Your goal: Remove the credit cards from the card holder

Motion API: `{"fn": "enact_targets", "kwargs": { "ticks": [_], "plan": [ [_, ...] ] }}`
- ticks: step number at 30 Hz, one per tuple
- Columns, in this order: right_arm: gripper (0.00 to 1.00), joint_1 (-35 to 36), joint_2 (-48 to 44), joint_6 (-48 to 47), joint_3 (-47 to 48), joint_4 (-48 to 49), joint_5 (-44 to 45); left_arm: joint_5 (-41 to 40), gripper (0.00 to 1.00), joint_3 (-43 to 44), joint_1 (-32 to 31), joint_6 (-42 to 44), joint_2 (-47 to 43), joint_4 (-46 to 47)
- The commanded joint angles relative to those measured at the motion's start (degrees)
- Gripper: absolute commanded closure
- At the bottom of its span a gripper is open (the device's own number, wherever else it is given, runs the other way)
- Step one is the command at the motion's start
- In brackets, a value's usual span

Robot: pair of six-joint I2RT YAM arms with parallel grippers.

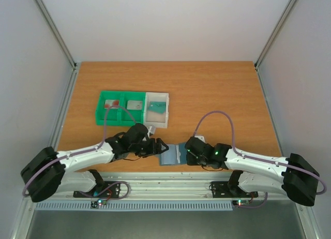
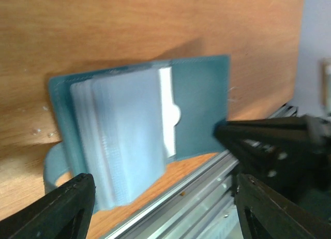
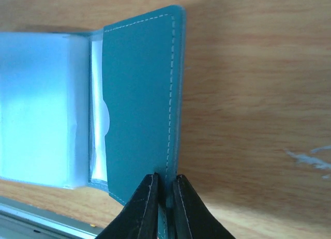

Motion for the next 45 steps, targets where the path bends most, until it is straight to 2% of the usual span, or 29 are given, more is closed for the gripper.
{"fn": "enact_targets", "kwargs": {
  "ticks": [1,11,17,31,45],
  "plan": [
    [0.9,3.26,2.39,5.9,-0.5,3.51,1.28,0.72,0.24,-0.69,0.89,-0.44,-4.58,-1.22],
    [0.9,4.77,6.07,7.47,0.18,5.2,2.02,3.01,0.21,-2.45,0.88,-1.26,-1.03,2.5],
    [0.9,5.16,6.62,7.68,0.38,5.21,2.17,4.21,0.2,-4.48,0.9,-2.5,1.47,9.48],
    [0.89,5.74,6.54,6.84,1.08,4.11,3.08,3.11,0.2,-3.9,0.91,-1.66,3.67,8.19],
    [0.89,5.94,6.8,6.9,1.01,4.15,3.34,5.82,0.22,-4.16,0.75,-3.79,5.64,13.44]
  ]
}}
